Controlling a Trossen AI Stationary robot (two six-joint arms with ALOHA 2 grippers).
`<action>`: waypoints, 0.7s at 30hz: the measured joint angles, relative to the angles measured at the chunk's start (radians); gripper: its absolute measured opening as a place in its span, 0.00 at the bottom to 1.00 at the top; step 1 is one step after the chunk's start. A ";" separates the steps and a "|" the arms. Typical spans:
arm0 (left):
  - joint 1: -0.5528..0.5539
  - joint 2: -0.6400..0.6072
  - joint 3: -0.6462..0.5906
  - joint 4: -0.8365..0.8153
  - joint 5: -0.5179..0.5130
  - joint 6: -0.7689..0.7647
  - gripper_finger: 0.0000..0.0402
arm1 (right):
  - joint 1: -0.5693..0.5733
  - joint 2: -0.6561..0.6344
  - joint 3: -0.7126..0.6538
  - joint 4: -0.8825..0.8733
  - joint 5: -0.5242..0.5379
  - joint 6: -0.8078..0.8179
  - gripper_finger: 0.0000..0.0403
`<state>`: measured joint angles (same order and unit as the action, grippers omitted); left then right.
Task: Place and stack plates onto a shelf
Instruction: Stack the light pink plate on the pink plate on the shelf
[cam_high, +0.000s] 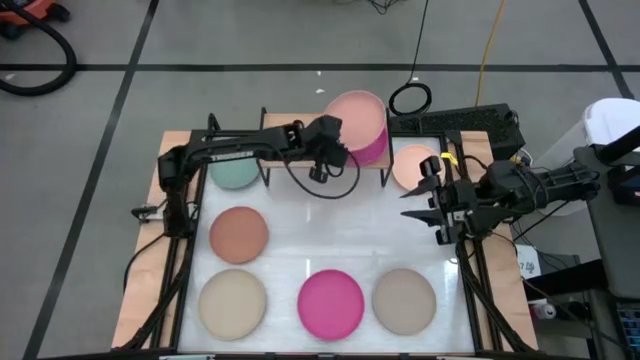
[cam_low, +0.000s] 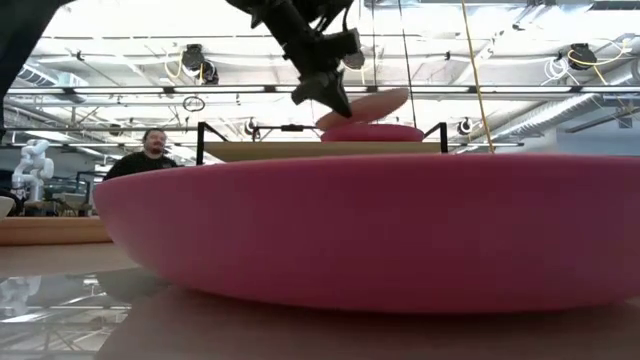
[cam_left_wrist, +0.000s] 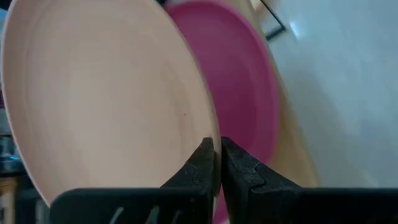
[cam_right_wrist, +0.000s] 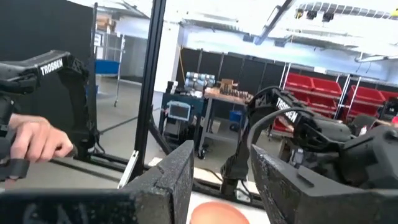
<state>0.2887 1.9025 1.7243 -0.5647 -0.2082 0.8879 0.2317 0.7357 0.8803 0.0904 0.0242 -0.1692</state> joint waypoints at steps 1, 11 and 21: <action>0.001 0.006 0.002 -0.002 0.000 -0.002 0.05 | 0.000 0.000 0.000 -0.011 0.000 0.000 0.35; -0.009 0.000 0.006 -0.009 -0.002 -0.029 0.16 | 0.000 0.000 0.000 -0.036 0.000 0.000 0.35; -0.020 -0.001 0.006 -0.011 -0.016 -0.063 0.32 | 0.000 0.000 0.000 -0.036 0.000 0.030 0.35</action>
<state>0.2684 1.9011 1.7306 -0.5755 -0.2238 0.8248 0.2317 0.7357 0.8803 0.0547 0.0246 -0.1390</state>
